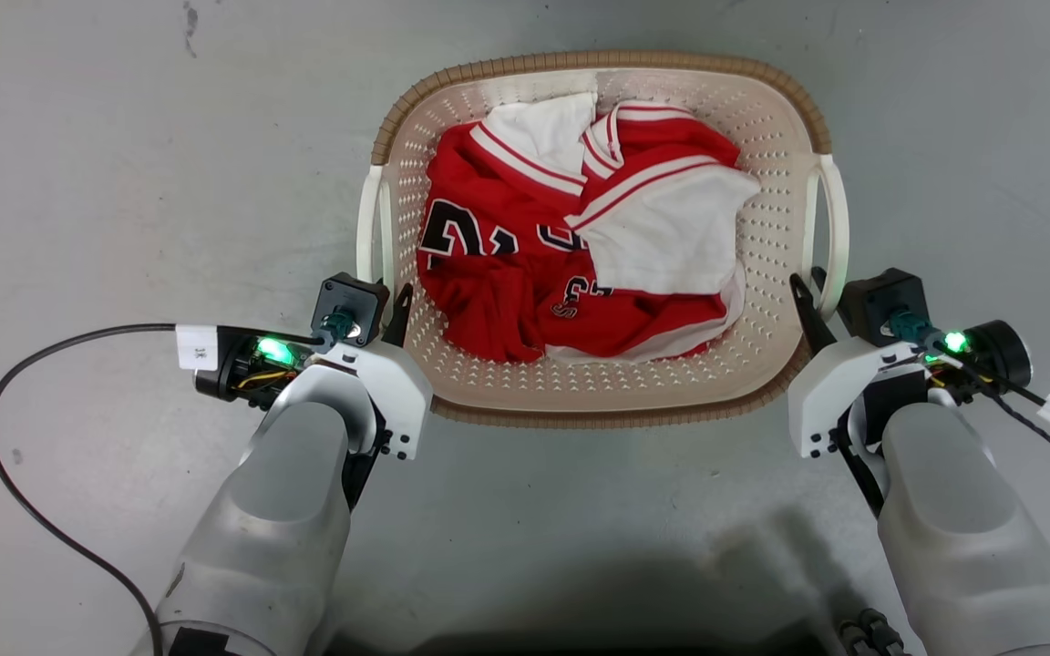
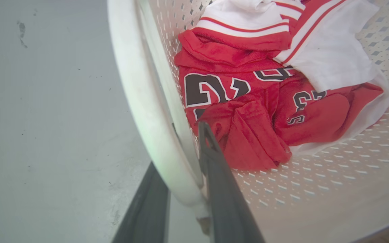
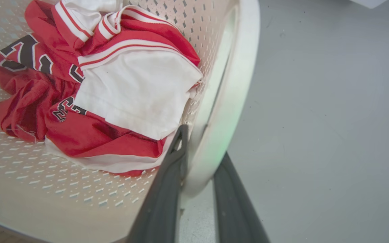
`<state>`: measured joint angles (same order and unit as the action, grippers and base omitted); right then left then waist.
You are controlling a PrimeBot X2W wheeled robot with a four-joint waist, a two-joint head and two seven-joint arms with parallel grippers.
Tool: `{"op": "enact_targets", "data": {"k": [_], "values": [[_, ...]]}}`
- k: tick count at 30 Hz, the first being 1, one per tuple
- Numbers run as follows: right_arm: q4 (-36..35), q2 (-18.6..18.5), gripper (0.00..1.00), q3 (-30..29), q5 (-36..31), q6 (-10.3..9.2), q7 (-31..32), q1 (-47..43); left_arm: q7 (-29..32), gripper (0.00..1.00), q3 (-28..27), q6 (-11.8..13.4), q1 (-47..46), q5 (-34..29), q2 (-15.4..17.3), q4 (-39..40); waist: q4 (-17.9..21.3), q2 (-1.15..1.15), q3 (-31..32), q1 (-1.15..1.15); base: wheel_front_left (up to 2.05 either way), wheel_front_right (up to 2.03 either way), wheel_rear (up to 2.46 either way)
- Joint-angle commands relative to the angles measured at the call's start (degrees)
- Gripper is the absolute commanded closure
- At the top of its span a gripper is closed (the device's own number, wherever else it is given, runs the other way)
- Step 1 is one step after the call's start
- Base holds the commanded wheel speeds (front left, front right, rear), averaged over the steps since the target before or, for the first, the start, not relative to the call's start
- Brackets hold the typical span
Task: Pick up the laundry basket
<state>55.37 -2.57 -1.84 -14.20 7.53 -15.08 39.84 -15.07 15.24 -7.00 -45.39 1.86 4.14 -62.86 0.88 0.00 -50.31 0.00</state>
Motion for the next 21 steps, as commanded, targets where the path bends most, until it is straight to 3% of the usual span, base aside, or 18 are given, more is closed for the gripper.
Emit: {"op": "enact_targets", "data": {"k": [1,21], "values": [[0.14,-0.59,1.00,-0.08,-0.58,-0.08,-0.15,0.74,-0.17,1.00,0.42,-0.19,-0.60,-0.12,0.64,-0.25,-0.07,0.00,0.49,0.00,0.00,0.00,0.00],[6.47,-0.72,1.00,0.63,-1.65,-0.09,-0.14,-3.82,-0.17,1.00,2.50,-0.50,4.87,2.77,-0.13,-5.34,-0.98,0.00,15.03,0.00,0.00,0.00,0.00]]}}
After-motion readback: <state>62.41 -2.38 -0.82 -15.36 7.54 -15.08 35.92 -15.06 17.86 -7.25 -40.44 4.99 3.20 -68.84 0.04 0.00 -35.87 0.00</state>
